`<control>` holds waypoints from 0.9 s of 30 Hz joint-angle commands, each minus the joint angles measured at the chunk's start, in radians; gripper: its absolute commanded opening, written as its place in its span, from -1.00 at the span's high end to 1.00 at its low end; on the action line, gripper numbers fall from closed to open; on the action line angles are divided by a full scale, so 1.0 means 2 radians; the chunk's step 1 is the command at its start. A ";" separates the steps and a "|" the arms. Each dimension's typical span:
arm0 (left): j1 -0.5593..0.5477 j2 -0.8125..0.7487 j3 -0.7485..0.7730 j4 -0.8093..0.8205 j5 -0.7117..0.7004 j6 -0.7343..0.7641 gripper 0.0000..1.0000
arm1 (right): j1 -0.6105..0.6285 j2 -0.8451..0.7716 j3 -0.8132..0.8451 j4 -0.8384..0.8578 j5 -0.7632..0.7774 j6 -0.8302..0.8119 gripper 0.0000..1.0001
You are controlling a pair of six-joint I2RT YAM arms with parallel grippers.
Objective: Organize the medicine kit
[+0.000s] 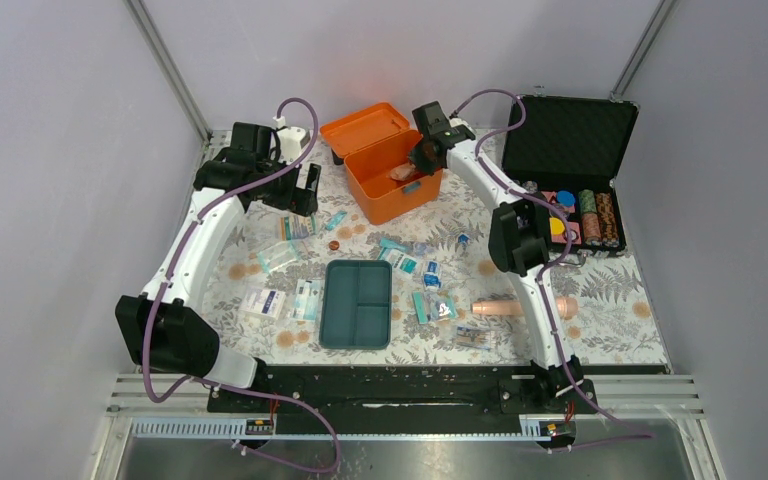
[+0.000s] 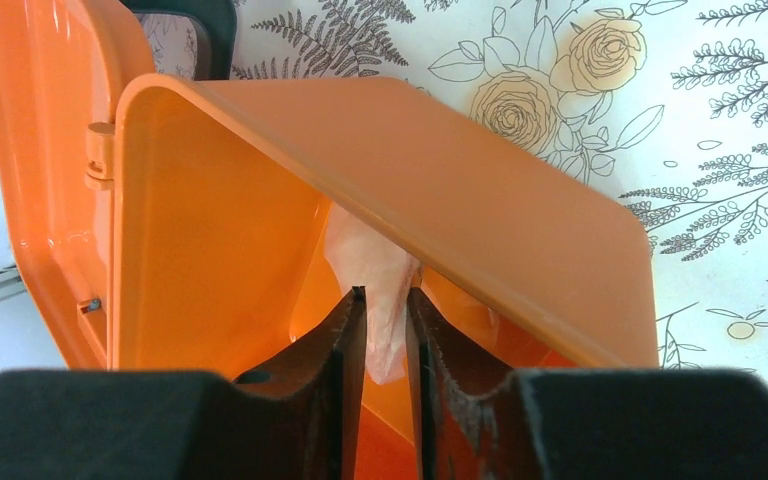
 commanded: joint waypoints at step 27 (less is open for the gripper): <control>0.049 0.104 -0.010 0.045 -0.125 -0.136 -0.79 | -0.021 -0.266 -0.160 0.065 -0.124 -0.282 -0.05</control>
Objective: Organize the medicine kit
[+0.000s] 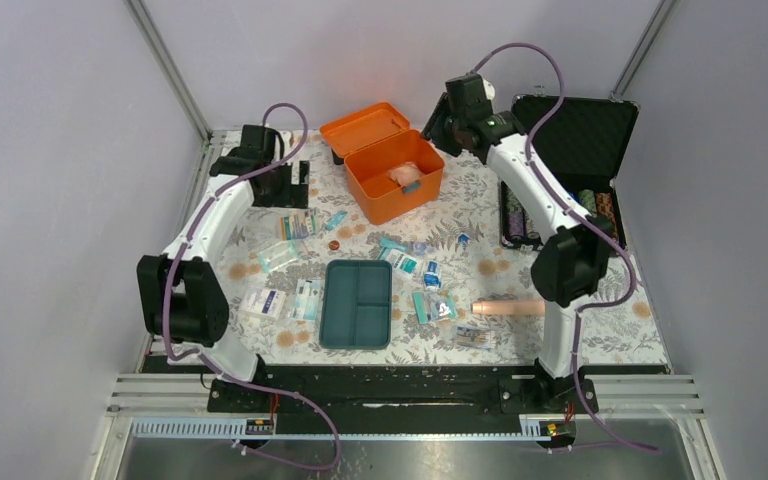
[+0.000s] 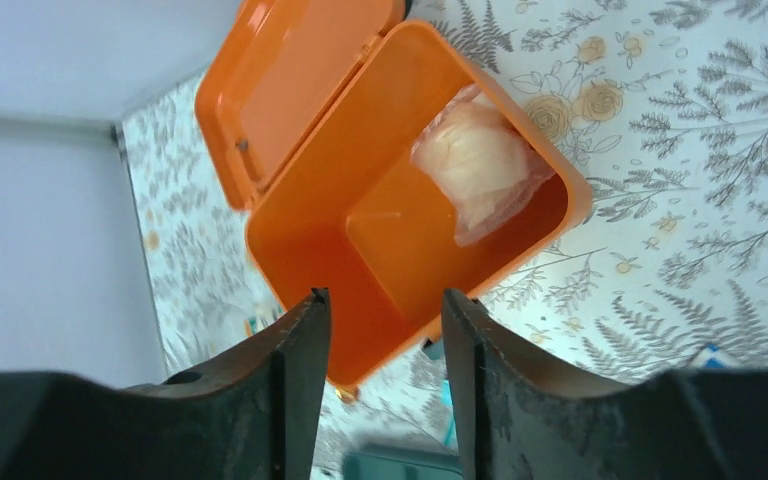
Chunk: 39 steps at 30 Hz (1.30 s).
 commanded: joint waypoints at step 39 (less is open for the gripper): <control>0.141 0.164 0.069 0.015 0.166 -0.091 1.00 | -0.093 -0.233 -0.312 0.047 -0.268 -0.330 -0.12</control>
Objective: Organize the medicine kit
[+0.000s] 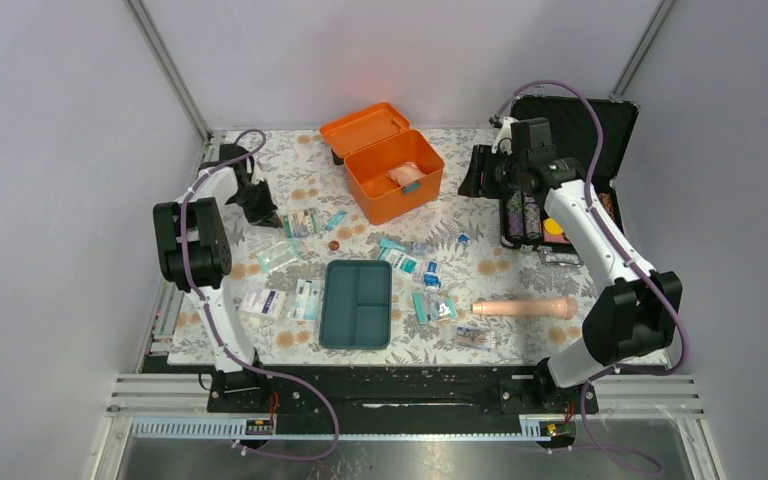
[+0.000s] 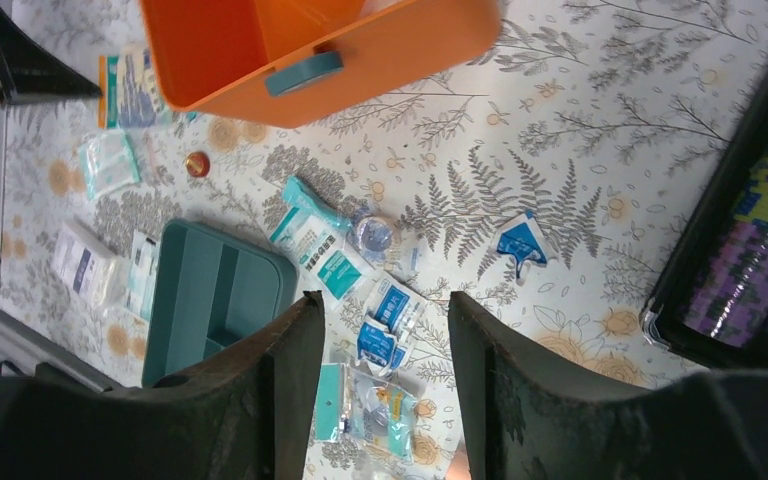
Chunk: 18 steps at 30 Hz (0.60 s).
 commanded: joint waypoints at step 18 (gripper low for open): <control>-0.141 -0.235 0.081 -0.101 0.258 0.297 1.00 | 0.039 0.093 0.173 0.010 -0.339 -0.298 -0.16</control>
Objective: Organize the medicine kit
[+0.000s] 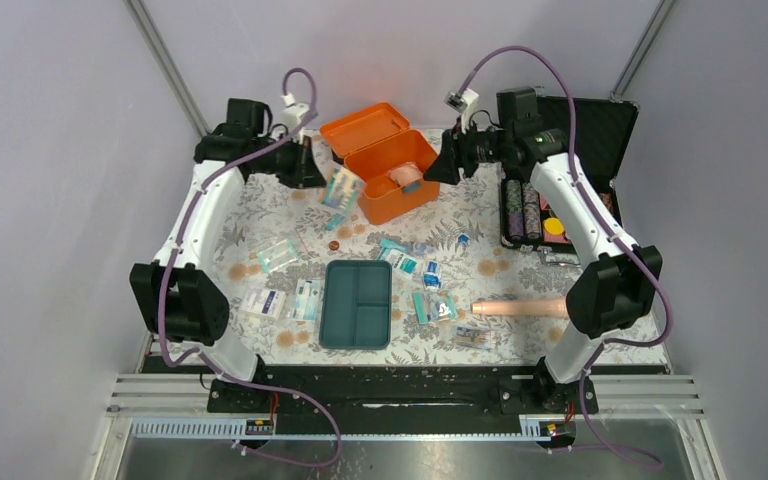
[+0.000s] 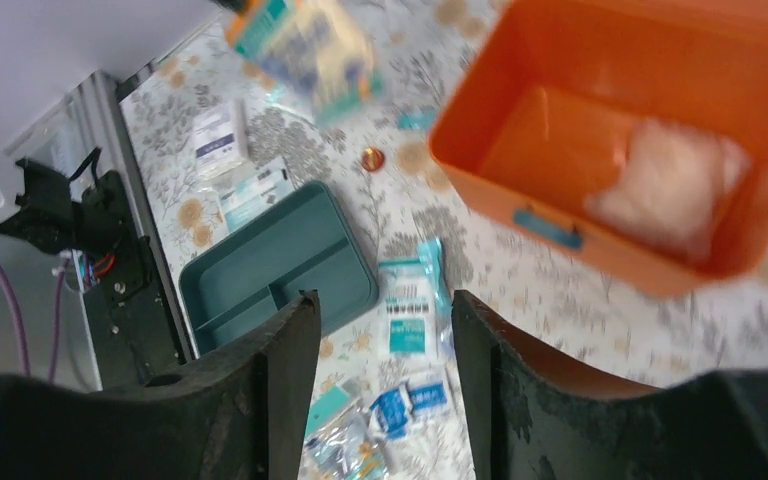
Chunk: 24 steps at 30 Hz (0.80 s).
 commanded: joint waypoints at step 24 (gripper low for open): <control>-0.179 -0.057 0.066 -0.060 -0.021 0.278 1.00 | 0.107 0.043 0.038 0.044 -0.132 -0.194 0.03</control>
